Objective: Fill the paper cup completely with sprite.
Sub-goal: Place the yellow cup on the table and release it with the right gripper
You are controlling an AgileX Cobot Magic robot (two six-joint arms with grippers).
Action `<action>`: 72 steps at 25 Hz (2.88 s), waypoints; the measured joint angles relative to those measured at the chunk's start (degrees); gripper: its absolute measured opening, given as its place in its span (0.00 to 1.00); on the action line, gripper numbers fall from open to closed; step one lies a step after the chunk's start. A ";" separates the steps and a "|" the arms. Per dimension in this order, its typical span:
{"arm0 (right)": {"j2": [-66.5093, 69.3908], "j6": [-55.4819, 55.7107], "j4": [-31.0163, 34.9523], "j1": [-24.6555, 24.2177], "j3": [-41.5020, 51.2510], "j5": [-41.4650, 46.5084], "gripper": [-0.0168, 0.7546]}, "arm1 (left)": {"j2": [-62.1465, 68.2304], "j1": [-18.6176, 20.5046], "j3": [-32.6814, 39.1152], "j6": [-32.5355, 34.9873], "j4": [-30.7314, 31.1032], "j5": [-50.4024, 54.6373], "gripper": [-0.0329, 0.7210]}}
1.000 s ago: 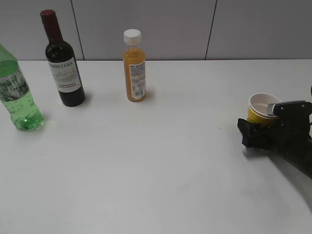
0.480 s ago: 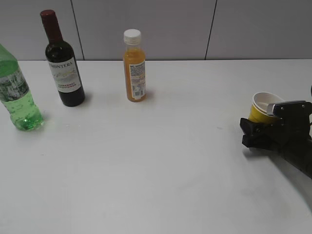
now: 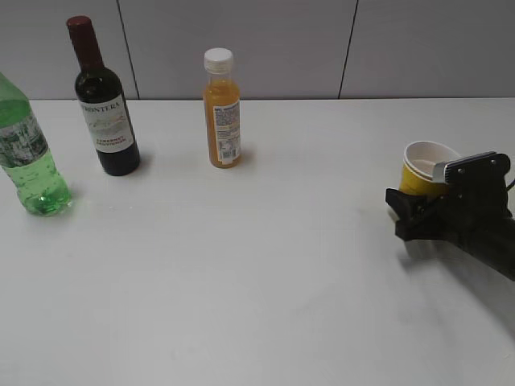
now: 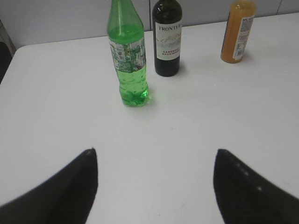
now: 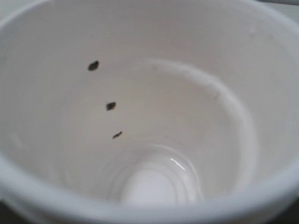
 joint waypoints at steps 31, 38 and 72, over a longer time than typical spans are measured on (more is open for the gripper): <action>-0.79 12.25 -40.45 17.98 -18.76 1.44 0.61 | 0.00 0.00 0.00 0.00 0.00 0.00 0.82; 7.37 14.71 -42.11 22.00 -26.21 1.72 0.61 | 0.00 0.00 0.00 0.00 0.00 0.00 0.82; 13.73 18.02 -46.27 24.08 -31.87 5.59 0.92 | 0.00 0.00 0.00 0.00 0.00 0.00 0.82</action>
